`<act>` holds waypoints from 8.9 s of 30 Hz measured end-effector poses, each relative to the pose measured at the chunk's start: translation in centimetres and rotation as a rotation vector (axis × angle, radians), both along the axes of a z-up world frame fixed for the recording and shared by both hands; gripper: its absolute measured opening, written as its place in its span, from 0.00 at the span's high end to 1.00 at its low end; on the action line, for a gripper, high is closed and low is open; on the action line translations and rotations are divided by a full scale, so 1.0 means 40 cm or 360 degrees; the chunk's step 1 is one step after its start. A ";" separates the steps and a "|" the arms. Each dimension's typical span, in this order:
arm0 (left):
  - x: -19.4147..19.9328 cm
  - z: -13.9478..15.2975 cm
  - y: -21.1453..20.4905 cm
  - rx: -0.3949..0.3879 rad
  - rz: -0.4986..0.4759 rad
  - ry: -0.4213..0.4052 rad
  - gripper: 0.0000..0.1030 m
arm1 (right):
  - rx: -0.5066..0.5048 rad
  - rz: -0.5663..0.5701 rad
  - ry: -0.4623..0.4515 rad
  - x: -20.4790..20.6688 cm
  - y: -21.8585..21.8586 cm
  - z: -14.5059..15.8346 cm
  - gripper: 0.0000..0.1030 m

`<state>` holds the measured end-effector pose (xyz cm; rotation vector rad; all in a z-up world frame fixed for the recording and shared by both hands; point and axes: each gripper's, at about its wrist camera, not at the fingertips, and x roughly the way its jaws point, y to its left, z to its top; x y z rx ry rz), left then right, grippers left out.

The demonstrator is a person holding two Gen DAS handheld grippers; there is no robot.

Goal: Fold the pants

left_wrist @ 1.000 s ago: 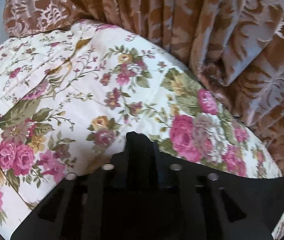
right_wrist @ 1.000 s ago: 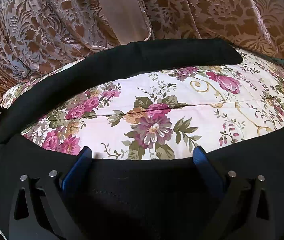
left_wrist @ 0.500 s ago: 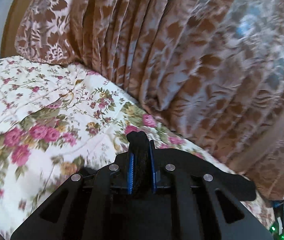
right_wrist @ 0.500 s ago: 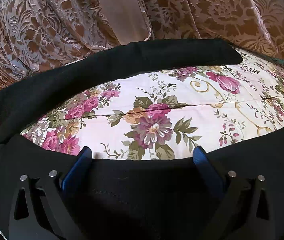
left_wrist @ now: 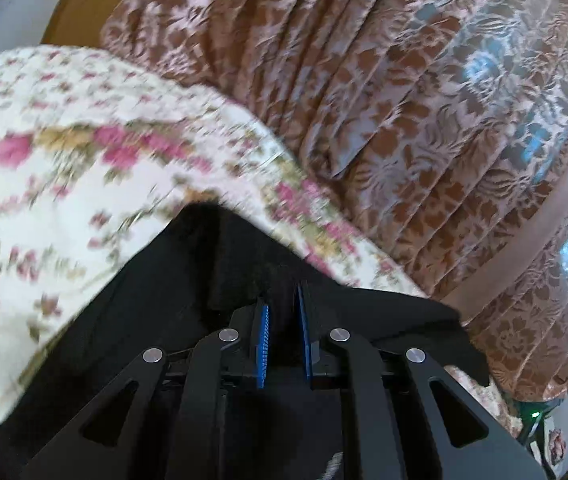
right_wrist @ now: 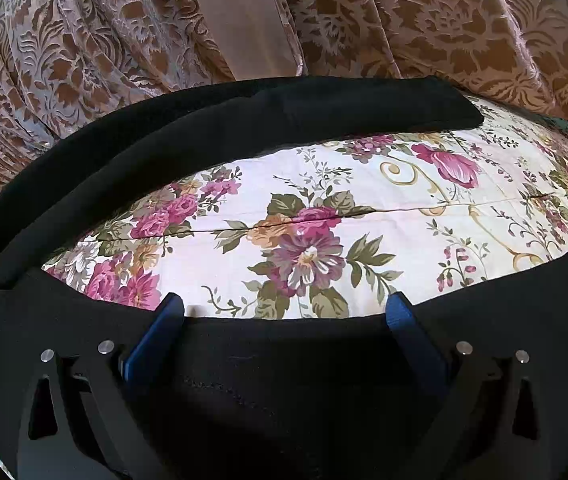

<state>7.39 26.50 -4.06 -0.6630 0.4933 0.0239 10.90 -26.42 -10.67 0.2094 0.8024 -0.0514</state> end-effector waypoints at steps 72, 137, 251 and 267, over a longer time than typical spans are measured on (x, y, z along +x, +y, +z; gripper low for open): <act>-0.169 -0.075 0.134 -0.0653 0.0054 -0.0203 0.88 | 0.0646 0.0352 -0.0053 -0.128 0.168 0.312 0.89; -0.152 -0.041 0.024 -0.0796 0.0035 0.0038 0.91 | 0.1039 0.0285 -0.0095 -0.192 0.086 0.146 0.41; 0.067 -0.064 -0.464 0.0845 -0.0467 0.0302 0.34 | 0.0823 -0.0625 -0.0167 -0.164 -0.485 0.057 0.68; 0.067 -0.065 -0.451 0.0775 -0.0496 0.0272 0.31 | 0.0678 -0.0621 -0.0410 -0.287 -0.467 0.198 0.88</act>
